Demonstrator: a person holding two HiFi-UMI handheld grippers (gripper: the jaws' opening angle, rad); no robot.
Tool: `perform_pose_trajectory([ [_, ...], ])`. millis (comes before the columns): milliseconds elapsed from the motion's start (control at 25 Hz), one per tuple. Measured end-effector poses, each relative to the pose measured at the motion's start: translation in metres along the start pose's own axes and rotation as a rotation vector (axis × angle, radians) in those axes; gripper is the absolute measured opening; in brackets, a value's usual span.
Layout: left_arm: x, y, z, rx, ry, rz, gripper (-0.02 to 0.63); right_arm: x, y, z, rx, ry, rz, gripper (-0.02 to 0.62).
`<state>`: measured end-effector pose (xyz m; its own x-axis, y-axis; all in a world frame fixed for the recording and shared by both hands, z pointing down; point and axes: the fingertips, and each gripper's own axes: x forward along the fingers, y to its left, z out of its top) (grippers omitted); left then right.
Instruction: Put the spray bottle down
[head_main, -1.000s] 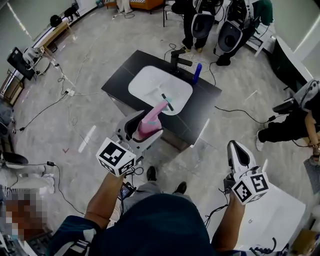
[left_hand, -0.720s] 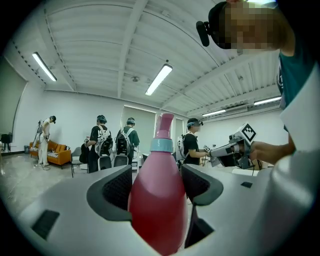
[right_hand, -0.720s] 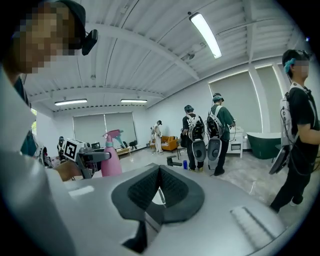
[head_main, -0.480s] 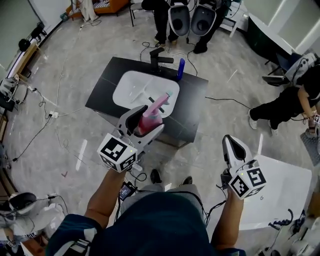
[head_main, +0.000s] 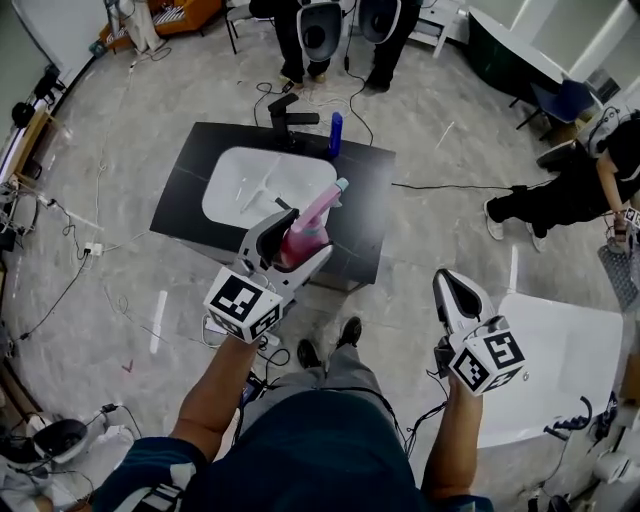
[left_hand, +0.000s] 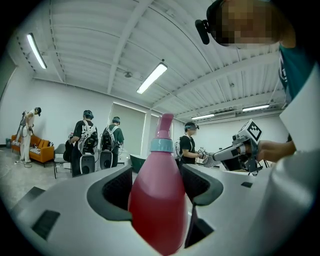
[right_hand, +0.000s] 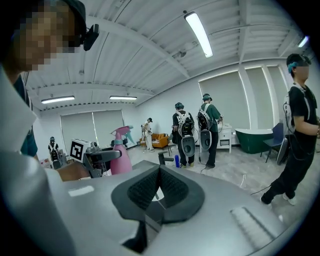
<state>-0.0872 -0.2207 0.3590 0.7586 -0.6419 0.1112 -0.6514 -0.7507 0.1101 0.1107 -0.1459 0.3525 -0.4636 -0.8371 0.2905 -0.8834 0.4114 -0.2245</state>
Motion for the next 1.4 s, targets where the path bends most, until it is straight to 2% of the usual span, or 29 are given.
perform_pose_trajectory([
  [240,0.039,0.002,-0.026,0.013,0.006,0.003,0.314,0.013,-0.022,-0.018,0.041,0.028,-0.001,0.011],
  [800,0.131,0.006,-0.122,0.004,0.017,0.007,0.314,0.047,-0.079,-0.078,0.118,0.129,0.014,0.011],
  [1400,0.183,0.016,-0.233,-0.032,0.061,-0.002,0.314,0.077,-0.107,-0.143,0.177,0.227,0.014,0.011],
])
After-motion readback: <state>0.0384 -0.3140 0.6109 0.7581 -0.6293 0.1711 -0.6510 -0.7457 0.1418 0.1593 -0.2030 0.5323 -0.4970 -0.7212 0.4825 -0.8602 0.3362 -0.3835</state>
